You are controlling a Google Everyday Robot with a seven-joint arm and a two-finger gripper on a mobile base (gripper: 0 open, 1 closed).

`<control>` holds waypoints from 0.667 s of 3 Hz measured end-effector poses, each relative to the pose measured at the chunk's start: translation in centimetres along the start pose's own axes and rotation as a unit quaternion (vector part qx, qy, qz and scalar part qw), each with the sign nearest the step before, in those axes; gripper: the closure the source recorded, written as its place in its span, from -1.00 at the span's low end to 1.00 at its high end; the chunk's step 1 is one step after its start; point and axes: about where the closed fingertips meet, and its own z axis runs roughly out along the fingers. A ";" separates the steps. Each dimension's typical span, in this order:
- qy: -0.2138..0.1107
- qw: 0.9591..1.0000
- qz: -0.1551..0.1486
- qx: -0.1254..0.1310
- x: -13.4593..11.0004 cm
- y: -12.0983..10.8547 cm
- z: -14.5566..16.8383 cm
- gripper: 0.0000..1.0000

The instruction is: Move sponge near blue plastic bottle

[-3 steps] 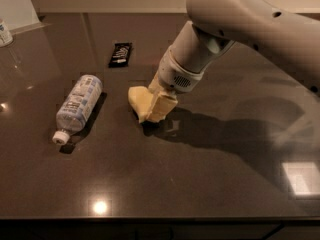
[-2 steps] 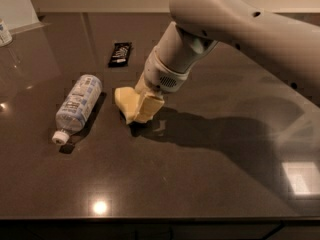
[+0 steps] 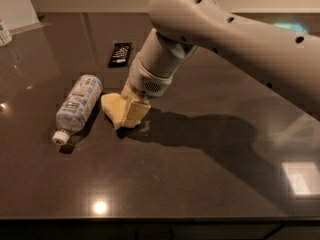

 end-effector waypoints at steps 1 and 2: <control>0.000 1.000 0.000 0.000 0.0 0.1 0.0 -0.23; 0.001 1.000 -0.001 0.000 -0.2 0.1 0.0 -0.71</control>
Offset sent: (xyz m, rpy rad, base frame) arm -0.0006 0.0002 0.0004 -0.0008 -0.0006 0.0001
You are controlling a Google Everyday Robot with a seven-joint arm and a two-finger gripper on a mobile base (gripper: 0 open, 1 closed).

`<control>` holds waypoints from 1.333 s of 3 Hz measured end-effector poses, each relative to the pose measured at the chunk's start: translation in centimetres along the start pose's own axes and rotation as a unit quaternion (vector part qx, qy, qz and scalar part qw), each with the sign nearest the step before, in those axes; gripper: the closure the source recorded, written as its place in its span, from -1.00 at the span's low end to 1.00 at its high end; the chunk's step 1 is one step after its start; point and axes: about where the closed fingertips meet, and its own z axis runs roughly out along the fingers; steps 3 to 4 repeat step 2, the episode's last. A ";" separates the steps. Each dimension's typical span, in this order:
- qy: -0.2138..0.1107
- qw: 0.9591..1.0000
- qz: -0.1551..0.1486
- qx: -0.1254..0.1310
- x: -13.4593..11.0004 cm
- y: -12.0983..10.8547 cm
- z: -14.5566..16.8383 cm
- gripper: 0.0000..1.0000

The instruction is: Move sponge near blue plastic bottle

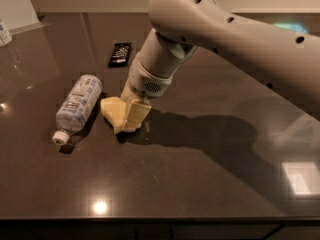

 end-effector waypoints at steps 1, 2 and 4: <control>0.000 1.000 -0.001 -0.001 -0.1 0.1 0.0 -1.00; 0.000 1.000 -0.001 -0.001 -0.1 0.1 0.0 -1.00; 0.000 1.000 -0.001 -0.001 -0.1 0.1 0.0 -1.00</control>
Offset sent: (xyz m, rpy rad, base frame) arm -0.0008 0.0008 0.0000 -0.0008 -0.0003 0.0022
